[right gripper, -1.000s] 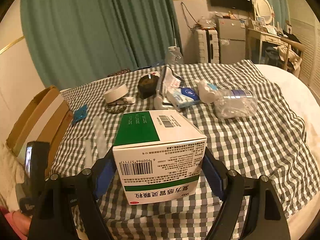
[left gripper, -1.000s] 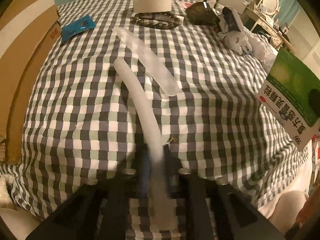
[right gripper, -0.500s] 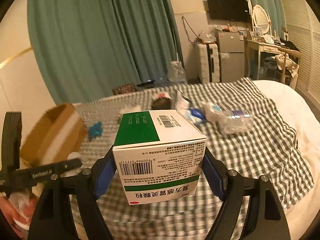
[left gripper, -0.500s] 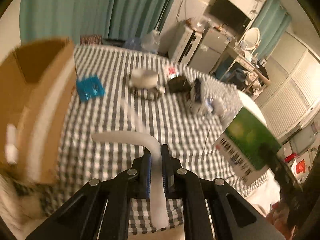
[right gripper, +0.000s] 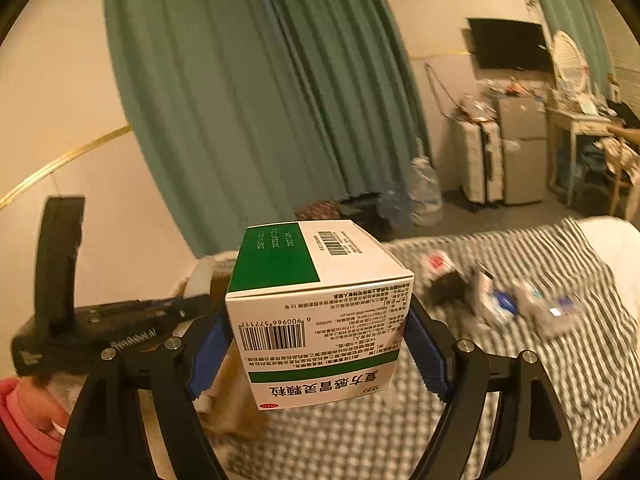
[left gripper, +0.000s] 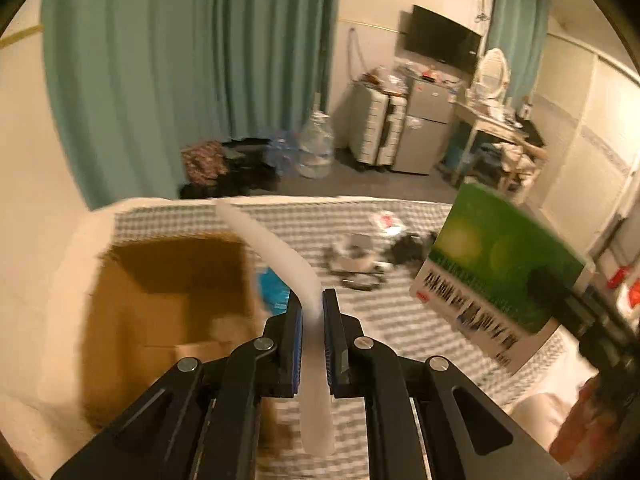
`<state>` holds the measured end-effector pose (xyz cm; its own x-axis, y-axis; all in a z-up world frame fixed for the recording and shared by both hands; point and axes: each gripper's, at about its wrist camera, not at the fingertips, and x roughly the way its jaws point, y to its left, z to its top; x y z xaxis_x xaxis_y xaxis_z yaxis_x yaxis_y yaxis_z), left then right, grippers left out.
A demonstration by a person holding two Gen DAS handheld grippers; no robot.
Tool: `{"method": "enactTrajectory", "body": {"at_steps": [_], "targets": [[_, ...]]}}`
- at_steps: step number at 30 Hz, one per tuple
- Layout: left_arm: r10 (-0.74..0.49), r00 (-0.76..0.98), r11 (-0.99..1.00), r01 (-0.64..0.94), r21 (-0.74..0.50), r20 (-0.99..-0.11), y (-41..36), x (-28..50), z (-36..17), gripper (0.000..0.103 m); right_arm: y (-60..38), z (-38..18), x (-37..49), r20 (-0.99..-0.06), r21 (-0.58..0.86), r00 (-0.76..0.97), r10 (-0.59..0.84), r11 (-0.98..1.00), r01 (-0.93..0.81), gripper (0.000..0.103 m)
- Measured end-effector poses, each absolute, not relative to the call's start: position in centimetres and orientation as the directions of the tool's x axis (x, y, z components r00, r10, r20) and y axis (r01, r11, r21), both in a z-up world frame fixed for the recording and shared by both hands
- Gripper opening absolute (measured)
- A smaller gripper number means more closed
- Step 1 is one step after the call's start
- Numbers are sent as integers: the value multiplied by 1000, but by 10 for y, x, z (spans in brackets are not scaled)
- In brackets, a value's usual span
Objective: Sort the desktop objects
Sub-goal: 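Carry the tube and medicine box into the cardboard box and release them, then move both grippers back toward the wet-wipe pack and clear jar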
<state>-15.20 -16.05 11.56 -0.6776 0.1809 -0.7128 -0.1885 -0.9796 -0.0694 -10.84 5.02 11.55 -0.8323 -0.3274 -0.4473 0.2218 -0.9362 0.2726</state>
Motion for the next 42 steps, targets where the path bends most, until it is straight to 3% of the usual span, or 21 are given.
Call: {"method": "enactTrajectory", "body": {"at_steps": [5,18,19,21,22,23,32,42], "targets": [[166,-665,-986,-133,-104,-728,-218,-157,104,9,-15,120,-138,-459,241,-804,-378,-924,296,80],[77,-590,-996,-2,-94,-804,-286,-173,13,13,-121,45,-217,-590,291,-680,-436,-900,325,81],[66,-582,-996,8,-87,-810,-290,-173,8,20,-124,43,-221,-594,297,-674,-440,-898,324,81],[40,-562,-996,40,-75,-826,-296,-173,0,46,-129,41,-229,-604,301,-670,-432,-902,311,84],[19,-553,-996,65,-66,-833,-301,-175,-3,68,-131,41,-231,-608,294,-676,-416,-909,296,87],[5,-555,-995,83,-62,-832,-304,-174,-4,77,-132,43,-232,-610,285,-686,-397,-917,278,89],[-61,-663,-993,112,-19,-746,-282,-136,33,96,-85,65,-194,-556,275,-745,-368,-928,252,90],[9,-742,-997,48,-66,-670,-178,-102,64,103,78,58,-107,-534,274,-824,-191,-961,45,91]]}}
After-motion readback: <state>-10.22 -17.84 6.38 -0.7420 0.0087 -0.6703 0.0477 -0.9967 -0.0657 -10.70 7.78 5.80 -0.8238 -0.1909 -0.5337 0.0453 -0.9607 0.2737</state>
